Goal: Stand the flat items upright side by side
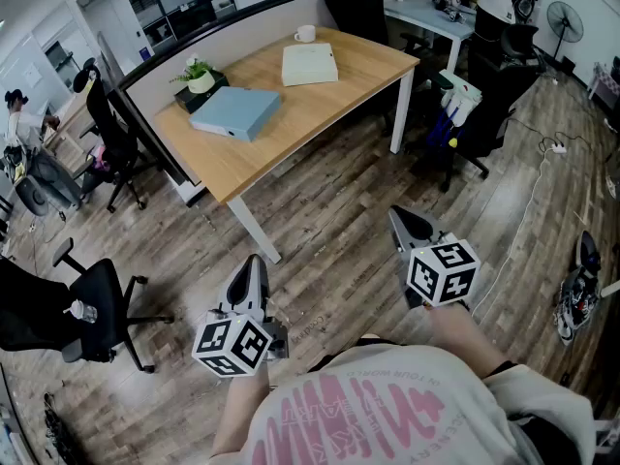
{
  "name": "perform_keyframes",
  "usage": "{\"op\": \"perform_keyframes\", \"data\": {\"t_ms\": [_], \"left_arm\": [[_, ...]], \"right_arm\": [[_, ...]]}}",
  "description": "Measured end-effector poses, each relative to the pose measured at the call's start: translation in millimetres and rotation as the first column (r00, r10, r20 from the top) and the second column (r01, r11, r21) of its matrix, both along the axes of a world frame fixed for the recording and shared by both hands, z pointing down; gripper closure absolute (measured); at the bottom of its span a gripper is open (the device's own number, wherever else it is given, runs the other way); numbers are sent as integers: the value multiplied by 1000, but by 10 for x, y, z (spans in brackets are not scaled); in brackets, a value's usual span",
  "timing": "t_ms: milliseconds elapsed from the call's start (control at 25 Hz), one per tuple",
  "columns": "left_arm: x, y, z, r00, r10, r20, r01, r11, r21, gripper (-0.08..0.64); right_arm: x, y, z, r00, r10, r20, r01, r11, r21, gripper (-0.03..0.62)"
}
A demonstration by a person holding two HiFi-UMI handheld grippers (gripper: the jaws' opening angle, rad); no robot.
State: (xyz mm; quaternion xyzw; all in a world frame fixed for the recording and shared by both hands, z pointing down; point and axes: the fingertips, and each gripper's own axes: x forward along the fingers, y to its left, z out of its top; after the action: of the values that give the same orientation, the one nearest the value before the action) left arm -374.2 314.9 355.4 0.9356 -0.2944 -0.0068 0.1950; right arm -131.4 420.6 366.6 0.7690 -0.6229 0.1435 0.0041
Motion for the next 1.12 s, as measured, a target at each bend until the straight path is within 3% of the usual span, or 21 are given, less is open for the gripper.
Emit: {"op": "perform_keyframes", "data": {"t_ms": [280, 560, 880, 1120], "left_arm": [[4, 35, 9, 1000, -2, 9, 2, 1000, -13, 558], [261, -125, 241, 999, 2, 33, -1, 999, -48, 558], [890, -795, 169, 999, -46, 20, 47, 998, -43, 558], [1472, -1268, -1, 997, -80, -14, 80, 997, -7, 558]], "right_arm": [[6, 49, 104, 1000, -6, 15, 6, 999, -40, 597], [253, -174, 390, 998, -3, 64, 7, 998, -65, 597], [983, -931, 348, 994, -26, 107, 31, 998, -47, 595], [1568, -1514, 166, 994, -77, 74, 79, 997, -17, 595]]}}
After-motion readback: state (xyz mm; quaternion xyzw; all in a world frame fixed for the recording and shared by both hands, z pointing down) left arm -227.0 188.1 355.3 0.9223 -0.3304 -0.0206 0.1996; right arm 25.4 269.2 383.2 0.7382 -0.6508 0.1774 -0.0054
